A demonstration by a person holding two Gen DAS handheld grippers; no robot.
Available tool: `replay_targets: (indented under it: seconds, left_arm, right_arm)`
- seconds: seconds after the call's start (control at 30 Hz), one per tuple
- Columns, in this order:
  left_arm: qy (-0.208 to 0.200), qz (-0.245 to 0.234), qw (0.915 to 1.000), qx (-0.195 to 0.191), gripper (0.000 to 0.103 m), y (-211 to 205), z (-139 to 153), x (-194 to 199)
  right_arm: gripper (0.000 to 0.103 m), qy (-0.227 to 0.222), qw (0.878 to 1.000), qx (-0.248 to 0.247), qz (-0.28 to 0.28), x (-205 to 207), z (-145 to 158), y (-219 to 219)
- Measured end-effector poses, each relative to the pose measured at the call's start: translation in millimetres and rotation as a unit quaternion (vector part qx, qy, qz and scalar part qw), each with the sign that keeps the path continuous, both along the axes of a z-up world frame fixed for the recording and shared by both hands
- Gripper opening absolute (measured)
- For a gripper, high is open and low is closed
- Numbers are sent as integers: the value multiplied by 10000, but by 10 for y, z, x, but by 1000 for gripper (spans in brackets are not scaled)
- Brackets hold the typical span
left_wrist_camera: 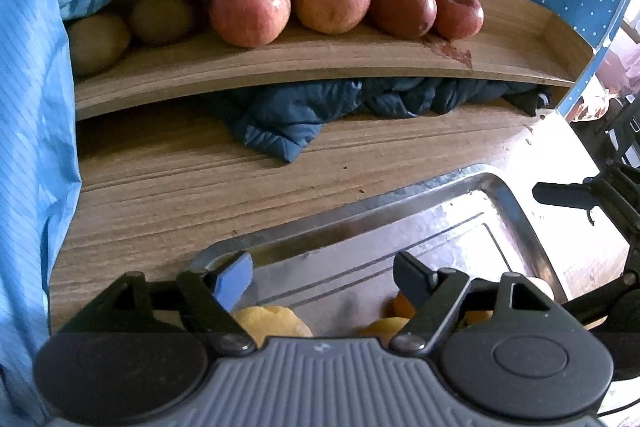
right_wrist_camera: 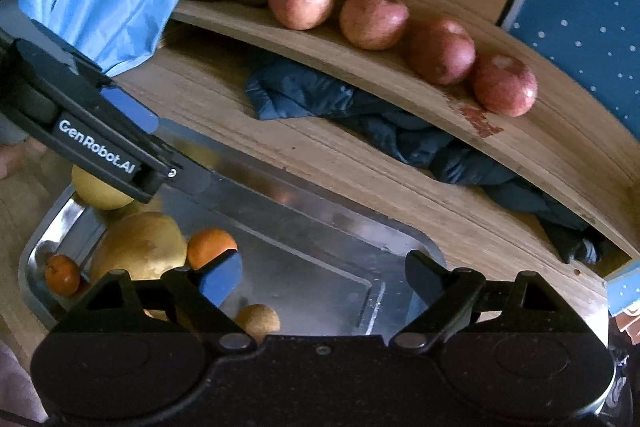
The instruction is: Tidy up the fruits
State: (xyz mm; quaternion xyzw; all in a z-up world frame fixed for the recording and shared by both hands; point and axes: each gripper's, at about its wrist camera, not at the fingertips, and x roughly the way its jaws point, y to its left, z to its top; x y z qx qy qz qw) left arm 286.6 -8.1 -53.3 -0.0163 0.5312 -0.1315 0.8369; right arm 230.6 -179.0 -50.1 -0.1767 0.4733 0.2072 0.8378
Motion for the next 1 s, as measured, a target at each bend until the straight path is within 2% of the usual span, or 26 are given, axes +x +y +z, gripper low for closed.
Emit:
replay_targets:
  seconds: [0.23, 0.37, 0.6, 1.0]
  left_arm:
    - [-108, 73, 9999, 20, 88, 10, 20, 5]
    - [-161, 116, 9998, 42, 91, 22, 28, -2]
    - [-228, 220, 9994, 127, 98, 53, 40, -11]
    - [-255, 451, 9985, 199, 103, 130, 50, 24]
  right_arm:
    - [90, -57, 9996, -29, -268, 7, 5, -56]
    - [97, -132, 9989, -24, -444, 14, 23, -79]
    - [97, -189, 9976, 39, -660, 8, 56, -93]
    - [102, -225, 9957, 14, -895, 16, 70, -115]
